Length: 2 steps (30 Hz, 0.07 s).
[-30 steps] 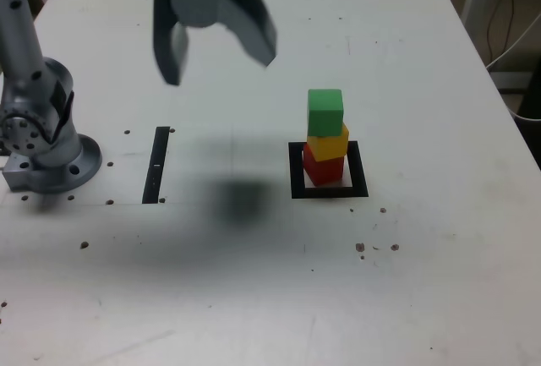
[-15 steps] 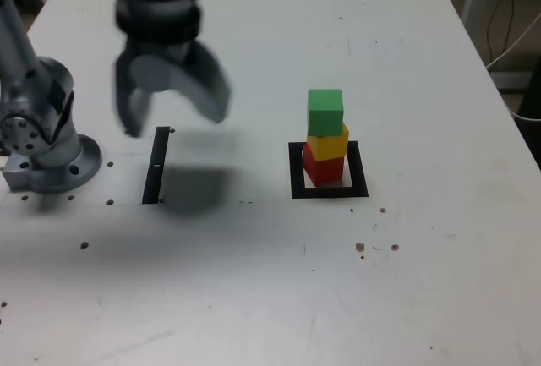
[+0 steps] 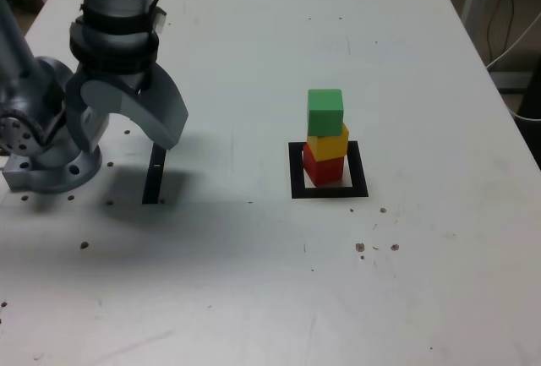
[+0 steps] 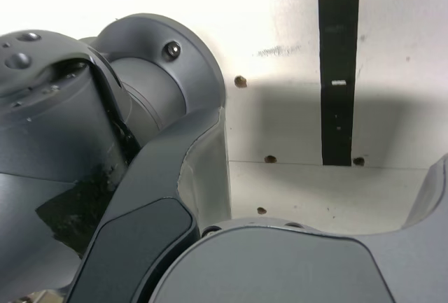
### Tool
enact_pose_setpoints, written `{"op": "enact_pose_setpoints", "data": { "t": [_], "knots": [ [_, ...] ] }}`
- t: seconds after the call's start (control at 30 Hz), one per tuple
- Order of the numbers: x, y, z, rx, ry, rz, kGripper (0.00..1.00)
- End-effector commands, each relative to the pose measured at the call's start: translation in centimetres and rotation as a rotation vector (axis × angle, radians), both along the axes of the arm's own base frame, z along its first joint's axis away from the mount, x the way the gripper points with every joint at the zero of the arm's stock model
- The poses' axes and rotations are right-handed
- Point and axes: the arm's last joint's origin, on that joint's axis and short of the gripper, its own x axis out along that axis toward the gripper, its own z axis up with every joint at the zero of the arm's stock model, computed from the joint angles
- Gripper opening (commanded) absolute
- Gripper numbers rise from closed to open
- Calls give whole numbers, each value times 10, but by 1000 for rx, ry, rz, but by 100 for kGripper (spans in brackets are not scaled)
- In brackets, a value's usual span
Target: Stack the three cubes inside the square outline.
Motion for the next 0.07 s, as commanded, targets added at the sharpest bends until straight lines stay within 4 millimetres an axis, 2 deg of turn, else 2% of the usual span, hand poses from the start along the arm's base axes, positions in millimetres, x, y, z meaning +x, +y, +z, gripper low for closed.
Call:
{"op": "enact_pose_setpoints", "data": {
  "t": [0.0, 0.03],
  "knots": [
    [-1, 0, -1, 5, 1, 0, 100],
    [-2, 1, -1, 9, 0, -1, 100]
  ]
}}
